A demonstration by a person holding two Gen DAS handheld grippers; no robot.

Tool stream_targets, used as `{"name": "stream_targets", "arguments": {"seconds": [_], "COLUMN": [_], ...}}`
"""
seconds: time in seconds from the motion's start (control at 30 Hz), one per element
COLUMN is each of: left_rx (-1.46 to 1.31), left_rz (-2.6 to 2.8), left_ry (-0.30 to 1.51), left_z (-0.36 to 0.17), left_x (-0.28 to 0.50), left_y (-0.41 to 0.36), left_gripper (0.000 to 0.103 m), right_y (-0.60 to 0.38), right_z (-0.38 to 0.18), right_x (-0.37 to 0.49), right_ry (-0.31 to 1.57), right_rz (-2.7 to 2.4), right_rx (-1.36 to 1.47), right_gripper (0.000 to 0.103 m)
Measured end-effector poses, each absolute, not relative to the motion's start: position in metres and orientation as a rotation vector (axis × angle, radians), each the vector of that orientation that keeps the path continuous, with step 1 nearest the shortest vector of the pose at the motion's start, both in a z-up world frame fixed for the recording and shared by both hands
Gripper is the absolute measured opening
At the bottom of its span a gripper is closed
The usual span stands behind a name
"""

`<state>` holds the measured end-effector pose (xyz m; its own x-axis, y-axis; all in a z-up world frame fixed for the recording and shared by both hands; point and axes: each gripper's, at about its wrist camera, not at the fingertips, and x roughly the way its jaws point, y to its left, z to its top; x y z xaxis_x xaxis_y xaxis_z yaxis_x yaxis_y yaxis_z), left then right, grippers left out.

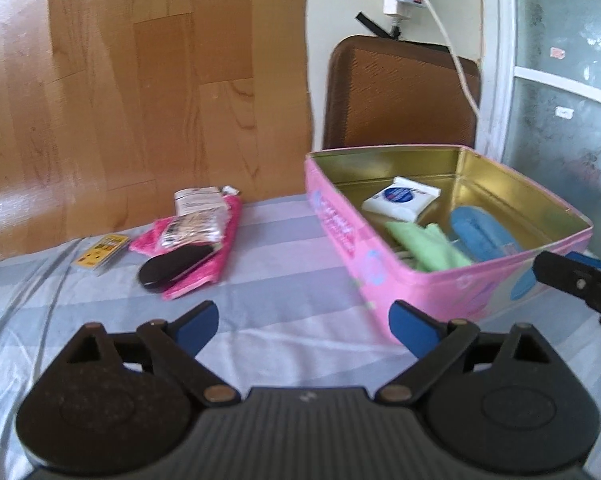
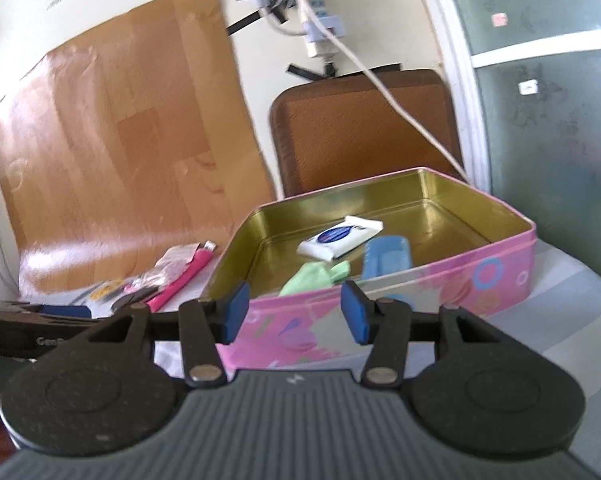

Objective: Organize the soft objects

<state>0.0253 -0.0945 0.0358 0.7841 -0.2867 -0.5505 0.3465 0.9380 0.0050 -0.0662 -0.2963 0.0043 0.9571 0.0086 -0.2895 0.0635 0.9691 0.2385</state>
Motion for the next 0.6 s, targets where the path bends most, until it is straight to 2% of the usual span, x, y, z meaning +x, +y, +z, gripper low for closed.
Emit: {"name": "stream_targets", "arguments": {"seconds": [0.6], "left_rx": [0.124], "left_rz": [-0.145], "left_ry": [0.599], "left_z": [-0.004], "left_x": [0.049], "left_y": [-0.003], "left_gripper": [0.099], "right_y": [-0.22], "right_z": [-0.004], "right_x": [-0.043], "right_ry": [0.399], "right_rz": [0.081], "right_rx": [0.118], "right_gripper": [0.054]}}
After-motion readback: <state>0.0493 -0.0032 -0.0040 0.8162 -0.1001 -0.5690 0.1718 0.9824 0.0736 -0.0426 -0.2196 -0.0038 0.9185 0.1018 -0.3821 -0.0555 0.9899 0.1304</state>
